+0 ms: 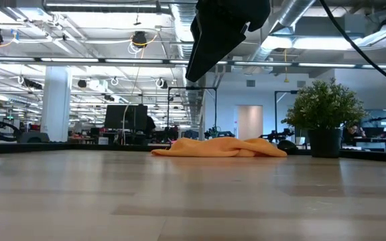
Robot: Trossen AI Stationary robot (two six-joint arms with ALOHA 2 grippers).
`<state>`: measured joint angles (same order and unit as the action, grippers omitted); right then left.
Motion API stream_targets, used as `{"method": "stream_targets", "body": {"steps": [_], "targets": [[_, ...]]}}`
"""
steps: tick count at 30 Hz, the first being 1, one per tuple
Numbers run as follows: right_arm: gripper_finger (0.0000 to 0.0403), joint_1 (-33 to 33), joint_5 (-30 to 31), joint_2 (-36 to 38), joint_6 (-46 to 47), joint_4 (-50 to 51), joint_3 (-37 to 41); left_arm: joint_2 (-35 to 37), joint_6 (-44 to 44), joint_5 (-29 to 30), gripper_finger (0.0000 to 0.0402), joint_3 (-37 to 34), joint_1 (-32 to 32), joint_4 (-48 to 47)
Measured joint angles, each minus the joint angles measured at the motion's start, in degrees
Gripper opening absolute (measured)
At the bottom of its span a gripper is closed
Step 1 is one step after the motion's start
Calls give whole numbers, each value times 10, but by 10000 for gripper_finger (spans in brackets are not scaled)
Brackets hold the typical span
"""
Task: Fold microfiber towels
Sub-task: Put the yellow microfiber towel into the bin, then fold the orange microfiber towel
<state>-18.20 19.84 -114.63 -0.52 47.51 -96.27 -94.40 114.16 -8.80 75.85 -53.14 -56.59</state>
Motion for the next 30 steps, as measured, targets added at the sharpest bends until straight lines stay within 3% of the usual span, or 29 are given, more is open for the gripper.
{"method": "stream_targets", "body": {"steps": [7,16,22,25,30], "targets": [[260,0,0,0,-14,0,0,-25,-45,-19,34,0,9,3],[260,0,0,0,-22,1,0,-32,-92,-43,111,0,30,5],[260,0,37,28,-26,11,-1,-32,-131,-40,134,36,41,-6],[260,0,60,58,-22,32,-1,-31,-164,-7,135,69,43,-54],[260,7,72,117,-8,81,-1,-31,-270,100,135,108,69,-162]]}}
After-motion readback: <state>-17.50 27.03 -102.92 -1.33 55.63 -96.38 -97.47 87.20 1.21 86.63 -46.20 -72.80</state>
